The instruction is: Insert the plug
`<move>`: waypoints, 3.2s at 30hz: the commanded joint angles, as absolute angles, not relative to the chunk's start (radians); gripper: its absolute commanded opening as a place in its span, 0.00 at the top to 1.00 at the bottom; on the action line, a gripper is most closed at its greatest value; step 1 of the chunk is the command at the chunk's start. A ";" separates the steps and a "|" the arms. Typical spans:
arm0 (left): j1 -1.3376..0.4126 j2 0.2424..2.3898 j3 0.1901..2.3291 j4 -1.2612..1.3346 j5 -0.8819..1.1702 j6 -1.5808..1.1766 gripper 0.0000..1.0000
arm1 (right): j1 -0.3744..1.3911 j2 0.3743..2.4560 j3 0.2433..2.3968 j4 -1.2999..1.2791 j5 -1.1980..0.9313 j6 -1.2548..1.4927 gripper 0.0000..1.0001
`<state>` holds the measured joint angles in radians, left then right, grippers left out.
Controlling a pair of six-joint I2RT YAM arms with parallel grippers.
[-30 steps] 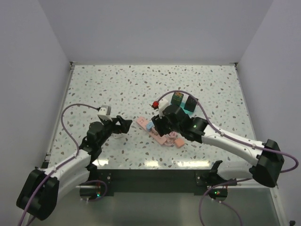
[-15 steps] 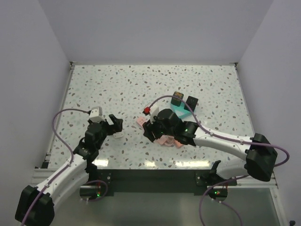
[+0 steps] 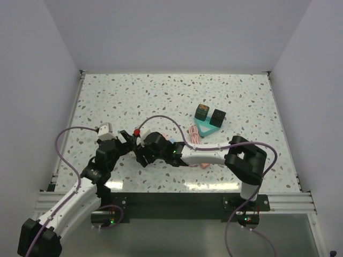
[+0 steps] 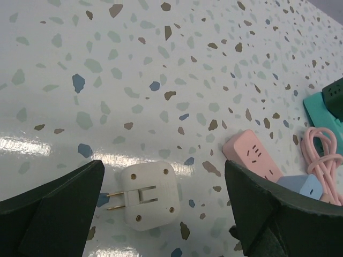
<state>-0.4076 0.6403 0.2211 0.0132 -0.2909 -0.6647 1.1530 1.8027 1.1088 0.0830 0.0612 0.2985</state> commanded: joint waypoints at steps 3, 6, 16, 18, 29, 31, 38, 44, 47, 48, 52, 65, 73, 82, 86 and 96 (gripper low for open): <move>-0.402 0.548 0.275 -0.070 -0.324 -0.692 0.00 | 1.160 1.891 1.212 0.173 0.172 0.391 0.36; -0.402 0.497 0.276 -0.113 -0.374 -0.710 0.00 | 1.164 1.940 1.239 0.172 0.195 0.411 0.35; -0.402 0.400 0.291 -0.264 -0.535 -0.805 0.00 | 1.190 2.008 1.240 0.227 0.337 0.469 0.33; -0.402 0.405 0.291 -0.282 -0.574 -0.804 0.00 | 1.190 1.990 1.189 0.268 0.365 0.483 0.32; -0.402 0.402 0.310 -0.322 -0.632 -0.836 0.00 | 1.192 1.991 1.183 0.281 0.374 0.479 0.25; -0.402 0.380 0.316 -0.342 -0.635 -0.836 0.00 | 1.192 2.000 1.187 0.284 0.365 0.479 0.24; -0.402 0.370 0.318 -0.351 -0.626 -0.836 0.00 | 1.198 2.040 1.223 0.273 0.348 0.472 0.19; -0.402 0.377 0.319 -0.345 -0.615 -0.834 0.00 | 1.215 2.088 1.273 0.244 0.391 0.465 0.18; -0.402 0.371 0.318 -0.345 -0.612 -0.833 0.00 | 1.224 2.114 1.308 0.224 0.406 0.457 0.18; -0.402 0.370 0.318 -0.345 -0.614 -0.831 0.00 | 1.226 2.118 1.315 0.212 0.410 0.453 0.18; -0.402 0.368 0.316 -0.344 -0.612 -0.828 0.00 | 1.242 2.146 1.347 0.169 0.454 0.434 0.20; -0.402 0.350 0.314 -0.345 -0.597 -0.825 0.00 | 1.276 2.181 1.345 0.110 0.586 0.400 0.38; -0.402 0.327 0.302 -0.330 -0.554 -0.798 0.00 | 1.275 2.151 1.301 0.198 0.572 0.341 0.67; -0.402 0.294 0.258 -0.157 -0.332 -0.709 0.00 | 1.266 1.811 1.016 0.362 0.608 0.193 0.75; -0.402 0.299 0.242 -0.072 -0.192 -0.663 0.01 | 1.266 1.694 0.924 0.402 0.571 0.155 0.75; -0.402 0.385 0.235 -0.051 -0.195 -0.695 0.00 | 1.252 1.732 0.964 0.310 0.528 0.271 0.44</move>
<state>-0.4004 0.3569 0.2256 -0.0902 -0.1837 -0.6884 1.2583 1.6707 0.8955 0.3462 0.5476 0.2031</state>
